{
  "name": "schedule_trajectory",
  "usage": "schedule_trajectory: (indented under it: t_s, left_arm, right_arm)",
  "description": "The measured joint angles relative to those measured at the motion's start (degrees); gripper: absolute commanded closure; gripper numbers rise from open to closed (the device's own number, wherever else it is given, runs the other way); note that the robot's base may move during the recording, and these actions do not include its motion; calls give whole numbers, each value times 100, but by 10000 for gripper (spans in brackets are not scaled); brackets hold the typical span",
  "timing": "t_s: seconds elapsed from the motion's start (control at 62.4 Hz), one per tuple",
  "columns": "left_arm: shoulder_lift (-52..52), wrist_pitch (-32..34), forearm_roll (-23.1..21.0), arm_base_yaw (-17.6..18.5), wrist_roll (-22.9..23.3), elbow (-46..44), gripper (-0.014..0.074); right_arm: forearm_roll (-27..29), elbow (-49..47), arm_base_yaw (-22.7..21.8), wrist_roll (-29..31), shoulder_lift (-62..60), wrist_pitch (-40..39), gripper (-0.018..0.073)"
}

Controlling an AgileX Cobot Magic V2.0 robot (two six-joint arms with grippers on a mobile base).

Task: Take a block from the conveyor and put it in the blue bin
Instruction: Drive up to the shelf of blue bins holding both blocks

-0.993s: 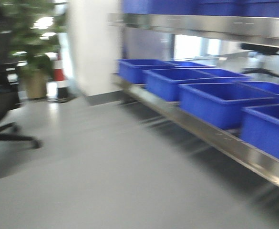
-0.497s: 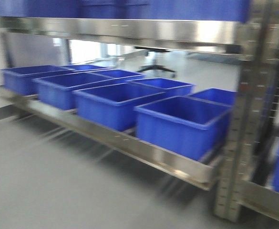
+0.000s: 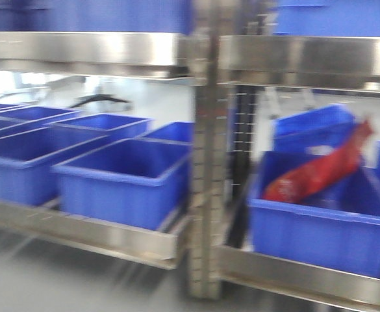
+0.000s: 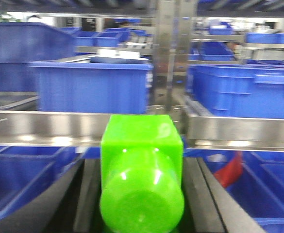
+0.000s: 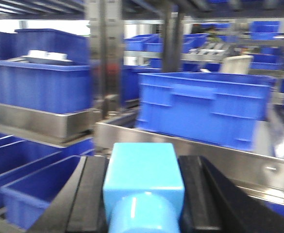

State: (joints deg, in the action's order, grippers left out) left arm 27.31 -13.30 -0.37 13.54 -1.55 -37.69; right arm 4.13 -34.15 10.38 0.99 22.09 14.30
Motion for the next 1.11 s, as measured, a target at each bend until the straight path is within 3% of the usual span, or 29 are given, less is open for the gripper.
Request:
schedule_trajectory:
  t_s: [1.105]
  left_arm:
    - [0, 0, 0, 0, 0, 0, 707]
  right_arm:
    - [0, 0, 0, 0, 0, 0, 721]
